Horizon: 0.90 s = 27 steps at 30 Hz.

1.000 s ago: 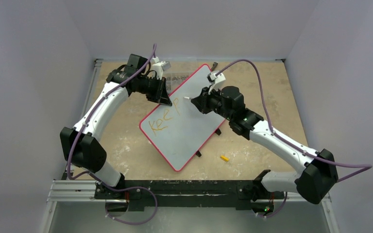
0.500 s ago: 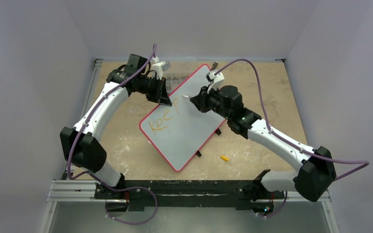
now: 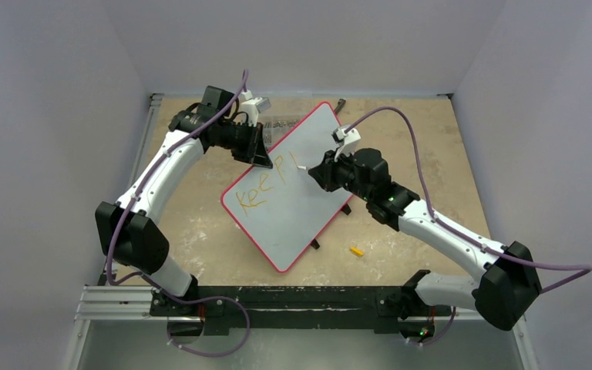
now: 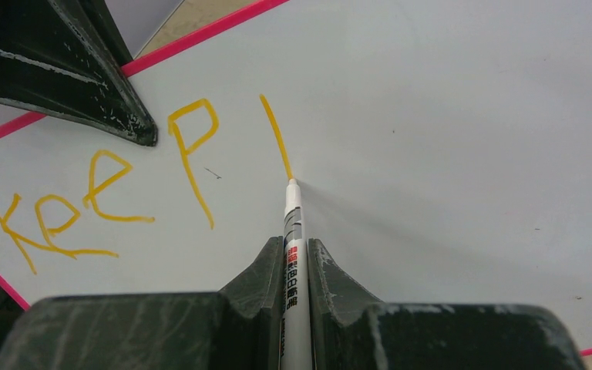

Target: Write a sentence on the whiteboard

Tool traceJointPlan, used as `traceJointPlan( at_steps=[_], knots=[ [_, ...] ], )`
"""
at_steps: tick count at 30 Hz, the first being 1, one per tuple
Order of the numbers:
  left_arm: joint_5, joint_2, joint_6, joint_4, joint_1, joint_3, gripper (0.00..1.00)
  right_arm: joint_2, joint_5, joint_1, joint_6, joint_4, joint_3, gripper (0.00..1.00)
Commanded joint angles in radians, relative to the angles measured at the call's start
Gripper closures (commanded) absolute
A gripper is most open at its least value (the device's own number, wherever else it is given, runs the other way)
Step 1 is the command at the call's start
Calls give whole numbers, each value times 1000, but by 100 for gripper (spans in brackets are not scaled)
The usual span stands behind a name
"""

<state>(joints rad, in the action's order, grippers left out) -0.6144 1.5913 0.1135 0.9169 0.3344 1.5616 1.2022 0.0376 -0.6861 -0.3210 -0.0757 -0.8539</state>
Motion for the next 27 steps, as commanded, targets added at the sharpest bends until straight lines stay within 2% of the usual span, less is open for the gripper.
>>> traceJointPlan(
  at_steps=[1, 15, 20, 27],
  knots=[
    [150, -20, -49, -5, -2, -5, 100, 4, -6, 2, -9, -10, -41, 100],
    [146, -23, -48, -3, -1, -6, 100, 102, -64, 3, 3, 20, -199, 100],
    [148, -25, -47, -3, -2, -6, 100, 108, -105, 6, 0, 36, -194, 100],
    [152, -28, -47, -3, -1, -6, 100, 77, -82, 7, -21, 24, -110, 100]
  ],
)
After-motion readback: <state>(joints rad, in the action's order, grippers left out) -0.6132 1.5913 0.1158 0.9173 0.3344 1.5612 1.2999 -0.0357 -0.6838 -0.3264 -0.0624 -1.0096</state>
